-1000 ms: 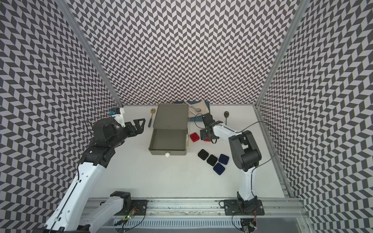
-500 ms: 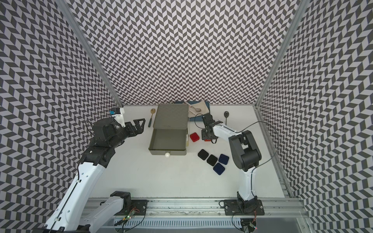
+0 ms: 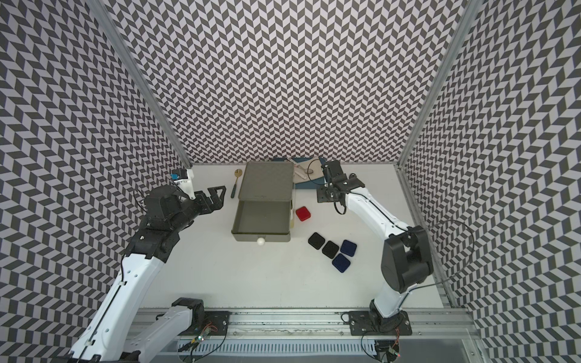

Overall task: Place the brooch boxes into the drawer by color
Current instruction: Pick up the brooch box from the center of the board, then place the brooch box in the drawer.

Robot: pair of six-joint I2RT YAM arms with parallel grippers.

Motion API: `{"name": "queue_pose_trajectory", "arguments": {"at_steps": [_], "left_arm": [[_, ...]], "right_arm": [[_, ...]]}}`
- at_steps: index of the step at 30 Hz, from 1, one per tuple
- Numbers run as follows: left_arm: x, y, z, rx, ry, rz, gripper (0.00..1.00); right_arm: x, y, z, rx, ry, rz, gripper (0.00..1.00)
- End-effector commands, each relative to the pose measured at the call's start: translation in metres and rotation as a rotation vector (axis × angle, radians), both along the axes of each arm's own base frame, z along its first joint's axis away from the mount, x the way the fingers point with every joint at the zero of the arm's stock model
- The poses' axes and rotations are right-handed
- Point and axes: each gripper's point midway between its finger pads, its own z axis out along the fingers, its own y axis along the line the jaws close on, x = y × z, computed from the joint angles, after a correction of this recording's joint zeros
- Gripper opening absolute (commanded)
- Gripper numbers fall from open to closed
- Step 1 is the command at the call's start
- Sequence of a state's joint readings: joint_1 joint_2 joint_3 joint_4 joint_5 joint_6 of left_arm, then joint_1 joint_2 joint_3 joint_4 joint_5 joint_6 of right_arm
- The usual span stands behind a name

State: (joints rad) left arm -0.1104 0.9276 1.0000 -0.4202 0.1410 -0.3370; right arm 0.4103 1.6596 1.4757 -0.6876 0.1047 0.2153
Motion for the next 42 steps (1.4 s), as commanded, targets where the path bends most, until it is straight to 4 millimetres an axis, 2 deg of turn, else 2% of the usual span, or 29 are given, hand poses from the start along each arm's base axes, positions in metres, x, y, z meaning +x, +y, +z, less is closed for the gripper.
{"name": "queue_pose_trajectory", "arguments": {"at_steps": [1, 3, 7, 9, 11, 13, 15, 20, 26, 33, 42], "left_arm": [[0.000, 0.005, 0.005, 0.011, -0.028, 0.018, 1.00], [0.000, 0.005, 0.006, 0.012, -0.031, 0.020, 1.00], [0.001, 0.008, 0.003, -0.014, -0.014, 0.021, 1.00], [0.003, 0.010, 0.001, -0.031, -0.003, 0.015, 1.00], [0.005, 0.014, -0.001, -0.042, 0.005, 0.017, 1.00], [0.007, 0.018, -0.003, -0.047, 0.010, 0.019, 1.00], [0.009, 0.022, -0.003, -0.050, 0.012, 0.021, 1.00], [0.009, 0.031, -0.003, -0.050, 0.012, 0.026, 1.00], [0.007, 0.033, -0.009, -0.049, 0.026, 0.023, 1.00], [0.006, 0.031, -0.012, -0.056, 0.028, 0.013, 1.00], [0.005, 0.032, -0.016, -0.056, 0.035, 0.012, 1.00]], "right_arm": [[-0.009, 0.012, 0.061, 0.007, -0.123, 0.060, 0.50], [-0.015, 0.021, 0.092, 0.027, -0.187, 0.102, 0.50], [-0.037, 0.056, 0.153, 0.077, -0.344, 0.260, 0.50], [-0.048, 0.067, 0.177, 0.101, -0.402, 0.315, 0.49], [-0.062, 0.085, 0.193, 0.130, -0.429, 0.412, 0.48], [-0.079, 0.108, 0.199, 0.117, -0.445, 0.515, 0.48], [-0.095, 0.132, 0.191, 0.085, -0.435, 0.606, 0.48], [-0.122, 0.188, 0.153, 0.032, -0.352, 0.782, 0.48], [-0.136, 0.232, 0.127, -0.023, -0.292, 0.911, 0.47], [-0.134, 0.261, 0.082, -0.078, -0.174, 0.988, 0.47], [-0.138, 0.275, 0.060, -0.090, -0.114, 1.034, 0.47]]}}
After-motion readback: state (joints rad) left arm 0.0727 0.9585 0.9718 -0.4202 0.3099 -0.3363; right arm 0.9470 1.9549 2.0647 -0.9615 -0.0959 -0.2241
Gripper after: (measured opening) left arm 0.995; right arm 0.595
